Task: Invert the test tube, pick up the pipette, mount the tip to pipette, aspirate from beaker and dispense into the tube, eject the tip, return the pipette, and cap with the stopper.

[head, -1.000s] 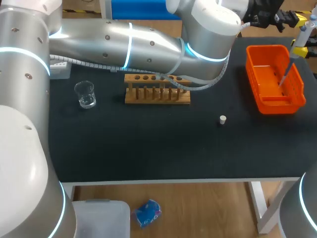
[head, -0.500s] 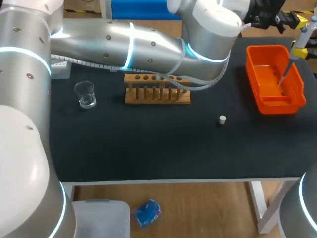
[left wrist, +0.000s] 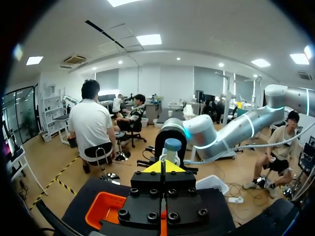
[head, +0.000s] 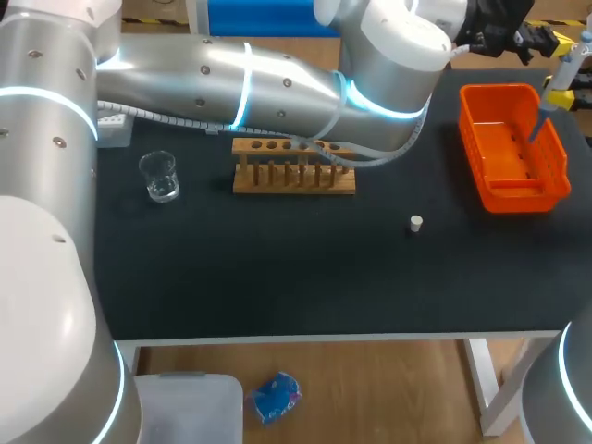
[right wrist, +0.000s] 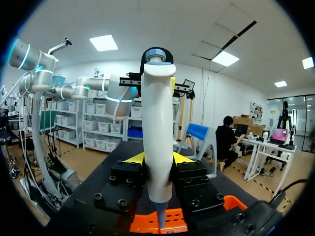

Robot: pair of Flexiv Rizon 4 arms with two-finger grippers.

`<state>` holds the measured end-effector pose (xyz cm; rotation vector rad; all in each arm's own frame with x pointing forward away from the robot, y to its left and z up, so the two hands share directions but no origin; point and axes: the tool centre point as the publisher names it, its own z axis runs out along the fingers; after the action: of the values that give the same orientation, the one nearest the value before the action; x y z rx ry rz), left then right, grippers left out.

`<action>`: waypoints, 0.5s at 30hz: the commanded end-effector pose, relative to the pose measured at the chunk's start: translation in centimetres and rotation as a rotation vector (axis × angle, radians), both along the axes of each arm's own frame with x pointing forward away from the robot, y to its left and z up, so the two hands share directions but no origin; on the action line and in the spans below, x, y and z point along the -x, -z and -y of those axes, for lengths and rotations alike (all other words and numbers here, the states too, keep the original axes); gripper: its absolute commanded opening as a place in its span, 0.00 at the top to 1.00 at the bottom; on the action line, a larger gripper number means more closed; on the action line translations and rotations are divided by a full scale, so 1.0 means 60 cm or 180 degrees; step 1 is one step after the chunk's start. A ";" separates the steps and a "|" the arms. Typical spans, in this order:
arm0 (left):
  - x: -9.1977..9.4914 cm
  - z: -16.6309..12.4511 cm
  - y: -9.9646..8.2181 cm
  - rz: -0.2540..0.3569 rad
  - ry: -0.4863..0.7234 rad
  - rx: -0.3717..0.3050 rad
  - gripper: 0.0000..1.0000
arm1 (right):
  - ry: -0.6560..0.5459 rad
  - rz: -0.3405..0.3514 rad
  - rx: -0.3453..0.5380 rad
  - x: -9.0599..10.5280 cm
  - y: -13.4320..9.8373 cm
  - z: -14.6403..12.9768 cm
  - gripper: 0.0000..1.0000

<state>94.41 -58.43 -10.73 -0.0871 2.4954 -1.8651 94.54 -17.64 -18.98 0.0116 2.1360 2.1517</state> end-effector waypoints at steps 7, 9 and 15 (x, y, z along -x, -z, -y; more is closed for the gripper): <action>0.001 0.003 -0.008 0.0081 -0.0006 0.0058 1.00 | -0.0022 -0.0002 0.0006 -0.006 -0.015 -0.001 1.00; 0.000 0.003 -0.015 0.0082 -0.0007 0.0069 1.00 | -0.0022 -0.0002 0.0006 -0.006 -0.015 -0.001 1.00; -0.002 0.003 -0.034 0.0147 0.0000 0.0040 0.92 | -0.0022 -0.0002 0.0006 -0.006 -0.015 -0.001 1.00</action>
<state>94.56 -58.68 -8.79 -0.0429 2.4479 -1.8699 94.73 -17.55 -18.34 0.0087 2.1356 2.1544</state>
